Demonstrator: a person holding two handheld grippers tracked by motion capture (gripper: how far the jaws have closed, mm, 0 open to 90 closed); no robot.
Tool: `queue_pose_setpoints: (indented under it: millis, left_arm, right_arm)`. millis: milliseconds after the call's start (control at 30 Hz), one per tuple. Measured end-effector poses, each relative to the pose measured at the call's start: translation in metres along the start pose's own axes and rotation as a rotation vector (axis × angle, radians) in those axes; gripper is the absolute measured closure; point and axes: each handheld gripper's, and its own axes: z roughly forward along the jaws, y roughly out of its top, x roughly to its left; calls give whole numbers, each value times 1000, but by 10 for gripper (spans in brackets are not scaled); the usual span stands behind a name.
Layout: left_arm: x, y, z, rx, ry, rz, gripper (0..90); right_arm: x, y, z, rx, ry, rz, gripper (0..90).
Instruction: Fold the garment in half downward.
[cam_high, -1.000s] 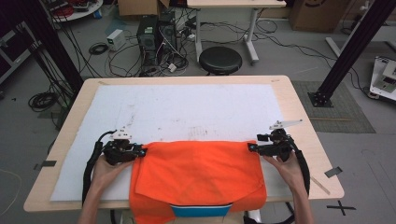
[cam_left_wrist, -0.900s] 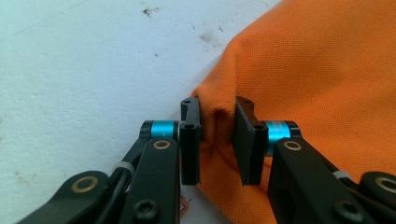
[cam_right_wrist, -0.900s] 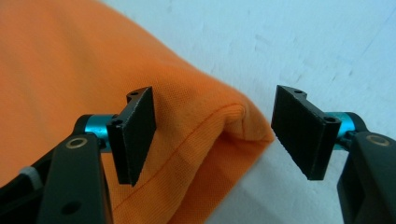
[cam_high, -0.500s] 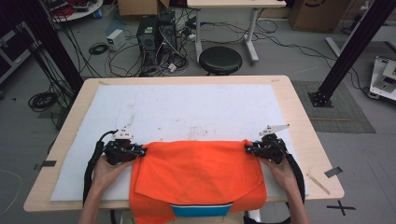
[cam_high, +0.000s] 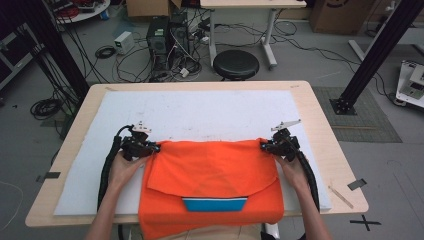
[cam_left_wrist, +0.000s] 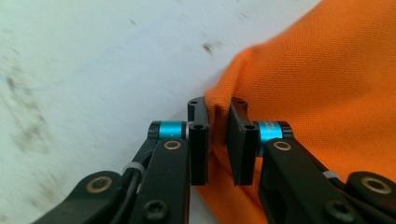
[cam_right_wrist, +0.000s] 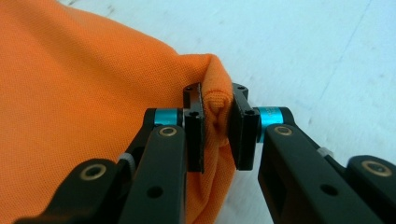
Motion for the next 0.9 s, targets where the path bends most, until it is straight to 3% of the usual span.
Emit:
queue_pose_setpoints:
  millis: [67,233,300,400,467,533,567,600,667,767,900]
  left_arm:
    - [7,4,5,4,-13,-22,798]
    - [16,15,16,-9,32,-32,799]
    - [21,19,19,-7,39,-55,799]
    - [27,28,28,-5,73,-46,800]
    - [32,32,32,-1,65,-60,797]
    - [34,35,32,12,63,-65,773]
    - [33,34,29,12,93,-54,717]
    - [32,34,27,4,99,-57,633]
    - [31,29,19,-37,97,-67,571]
    - [29,19,3,-72,83,-93,507]
    - [12,3,-20,-117,43,-68,492]
  right_arm:
    - [-3,5,4,6,-4,15,792]
    - [-9,20,14,22,-54,18,792]
    - [-13,26,20,18,-62,31,792]
    - [-20,34,27,11,-76,47,792]
    - [-24,38,31,3,-84,64,789]
    - [-26,38,33,-1,-66,87,765]
    - [-26,37,32,-6,-67,93,705]
    - [-26,36,30,-9,-92,94,590]
    - [-24,34,22,-21,-112,104,548]
    - [-19,22,-6,-112,-105,110,442]
    - [-11,8,-24,-149,-75,110,408]
